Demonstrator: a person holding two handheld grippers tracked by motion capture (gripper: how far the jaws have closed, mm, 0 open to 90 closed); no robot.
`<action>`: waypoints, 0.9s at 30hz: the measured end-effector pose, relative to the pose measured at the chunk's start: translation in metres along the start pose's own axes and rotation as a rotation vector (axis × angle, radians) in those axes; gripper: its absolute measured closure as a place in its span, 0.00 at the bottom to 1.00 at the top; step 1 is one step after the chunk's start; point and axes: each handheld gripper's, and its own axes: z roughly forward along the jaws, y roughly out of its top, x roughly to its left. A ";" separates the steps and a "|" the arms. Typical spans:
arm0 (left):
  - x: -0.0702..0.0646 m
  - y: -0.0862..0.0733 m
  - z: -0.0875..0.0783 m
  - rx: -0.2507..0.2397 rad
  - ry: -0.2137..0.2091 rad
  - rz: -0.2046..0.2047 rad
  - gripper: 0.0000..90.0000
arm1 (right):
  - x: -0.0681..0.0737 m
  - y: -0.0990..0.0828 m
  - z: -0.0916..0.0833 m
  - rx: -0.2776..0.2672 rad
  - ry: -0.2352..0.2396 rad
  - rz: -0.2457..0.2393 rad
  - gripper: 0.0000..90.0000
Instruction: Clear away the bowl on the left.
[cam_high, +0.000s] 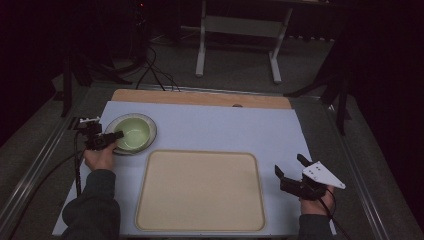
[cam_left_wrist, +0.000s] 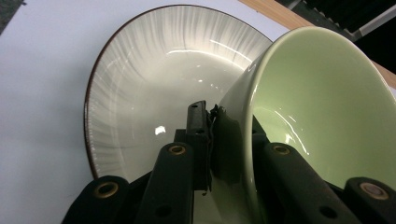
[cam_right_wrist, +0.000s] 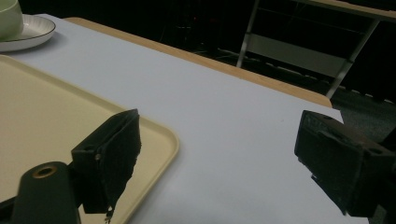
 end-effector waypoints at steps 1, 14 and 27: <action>0.000 0.000 -0.001 -0.001 0.005 0.008 0.90 | 0.000 0.000 0.000 0.000 0.000 0.000 0.16; 0.002 0.006 -0.022 -0.050 -0.023 -0.007 0.89 | 0.000 0.000 0.000 -0.002 0.001 -0.001 0.16; -0.008 0.006 -0.041 -0.105 -0.080 0.050 0.88 | 0.001 0.000 0.000 -0.003 0.002 -0.004 0.16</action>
